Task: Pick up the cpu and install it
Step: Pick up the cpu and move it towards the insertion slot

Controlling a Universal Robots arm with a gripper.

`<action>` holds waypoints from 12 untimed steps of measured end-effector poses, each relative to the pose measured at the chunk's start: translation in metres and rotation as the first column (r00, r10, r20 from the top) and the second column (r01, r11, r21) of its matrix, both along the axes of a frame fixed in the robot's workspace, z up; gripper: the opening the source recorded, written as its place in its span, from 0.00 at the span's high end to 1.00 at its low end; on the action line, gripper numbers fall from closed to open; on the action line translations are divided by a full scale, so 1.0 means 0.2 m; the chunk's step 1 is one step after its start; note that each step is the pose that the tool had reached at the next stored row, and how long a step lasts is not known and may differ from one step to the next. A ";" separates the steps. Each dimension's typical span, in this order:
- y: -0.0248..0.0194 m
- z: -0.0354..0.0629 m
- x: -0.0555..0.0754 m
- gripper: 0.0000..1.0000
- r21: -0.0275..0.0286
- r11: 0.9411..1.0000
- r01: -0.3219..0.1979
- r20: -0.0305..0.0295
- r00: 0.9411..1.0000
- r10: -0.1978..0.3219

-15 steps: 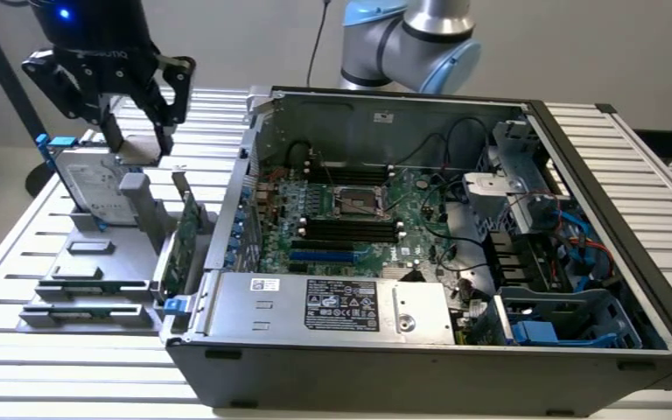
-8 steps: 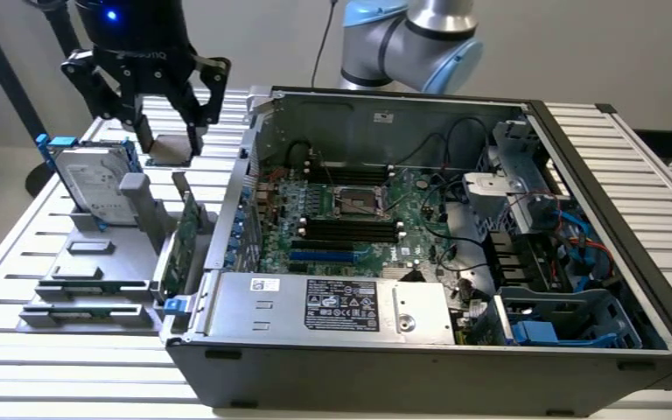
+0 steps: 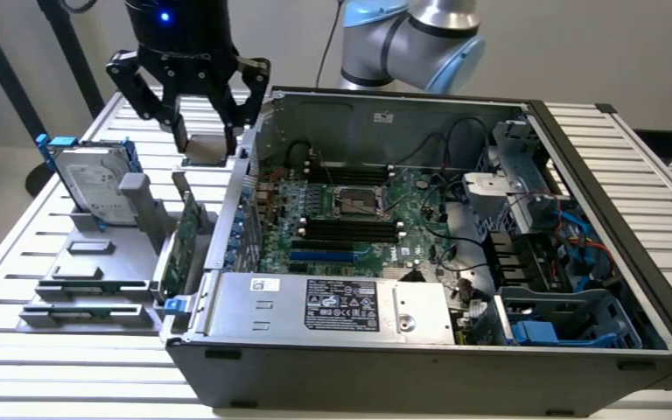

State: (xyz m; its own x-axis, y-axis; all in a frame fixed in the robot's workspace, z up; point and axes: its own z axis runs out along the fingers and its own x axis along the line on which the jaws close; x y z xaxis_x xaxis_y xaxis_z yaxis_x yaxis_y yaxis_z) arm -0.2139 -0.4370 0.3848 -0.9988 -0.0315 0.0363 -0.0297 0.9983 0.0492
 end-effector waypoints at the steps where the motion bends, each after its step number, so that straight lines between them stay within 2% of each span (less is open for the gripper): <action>1: 0.001 0.000 0.02 0.45 0.001 1.000 0.000 0.000 1.000 0.000; 6: 0.006 -0.001 0.14 0.45 0.005 1.000 0.000 0.000 1.000 0.000; 12: 0.023 -0.008 0.27 0.45 0.006 1.000 0.000 -0.001 1.000 0.000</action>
